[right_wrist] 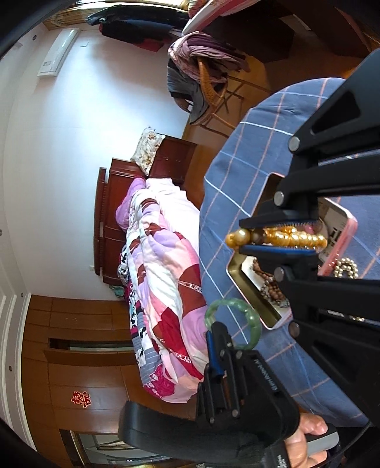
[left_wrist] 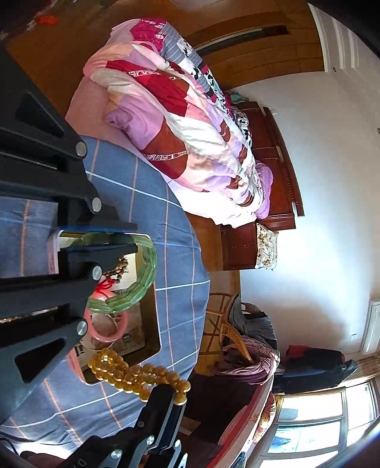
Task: Organize jewelry
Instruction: 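Lower the jade bangle into the tin with the left while the right lowers the gold beads in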
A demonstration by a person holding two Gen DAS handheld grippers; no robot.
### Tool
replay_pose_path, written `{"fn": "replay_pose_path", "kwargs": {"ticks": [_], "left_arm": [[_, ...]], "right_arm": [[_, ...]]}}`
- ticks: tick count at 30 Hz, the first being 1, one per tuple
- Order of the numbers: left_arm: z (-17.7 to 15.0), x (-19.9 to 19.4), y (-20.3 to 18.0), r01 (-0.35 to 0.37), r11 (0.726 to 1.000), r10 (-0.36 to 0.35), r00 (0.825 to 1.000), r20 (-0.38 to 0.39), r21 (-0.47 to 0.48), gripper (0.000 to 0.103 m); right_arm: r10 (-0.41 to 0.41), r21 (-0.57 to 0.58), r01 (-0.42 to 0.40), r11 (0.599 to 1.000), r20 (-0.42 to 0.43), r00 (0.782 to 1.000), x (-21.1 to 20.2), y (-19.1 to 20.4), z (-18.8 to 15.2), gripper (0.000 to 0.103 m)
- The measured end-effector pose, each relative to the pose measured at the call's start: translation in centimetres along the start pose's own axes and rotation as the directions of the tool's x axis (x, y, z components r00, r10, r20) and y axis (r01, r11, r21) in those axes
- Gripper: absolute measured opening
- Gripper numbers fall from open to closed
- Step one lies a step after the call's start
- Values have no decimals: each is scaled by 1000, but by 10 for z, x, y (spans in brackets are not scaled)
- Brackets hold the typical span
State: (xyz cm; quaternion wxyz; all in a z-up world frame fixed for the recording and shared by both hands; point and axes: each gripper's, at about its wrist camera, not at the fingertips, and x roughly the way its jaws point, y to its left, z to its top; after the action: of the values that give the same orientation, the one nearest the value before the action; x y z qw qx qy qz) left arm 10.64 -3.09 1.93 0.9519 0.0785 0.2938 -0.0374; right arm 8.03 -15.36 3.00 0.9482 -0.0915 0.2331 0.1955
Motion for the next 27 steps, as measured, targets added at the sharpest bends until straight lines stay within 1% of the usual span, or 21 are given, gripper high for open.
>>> {"fn": "replay_pose_path", "kwargs": {"ticks": [5, 10, 20, 27], "left_arm": [[6, 15, -5, -12, 1000, 12, 1000, -7, 10, 6], [7, 32, -9, -16, 1000, 17, 1000, -22, 15, 6], [0, 59, -13, -27, 999, 29, 997, -72, 26, 6], [-6, 66, -12, -27, 999, 29, 996, -90, 31, 6]], "right_arm": [[-8, 8, 8, 1000, -4, 1000, 13, -3, 2, 13], [-20, 20, 20, 1000, -28, 999, 29, -8, -1, 13], [-32, 32, 34, 999, -59, 998, 47, -13, -8, 13], [-37, 33, 40, 999, -82, 996, 54, -15, -12, 13]]}}
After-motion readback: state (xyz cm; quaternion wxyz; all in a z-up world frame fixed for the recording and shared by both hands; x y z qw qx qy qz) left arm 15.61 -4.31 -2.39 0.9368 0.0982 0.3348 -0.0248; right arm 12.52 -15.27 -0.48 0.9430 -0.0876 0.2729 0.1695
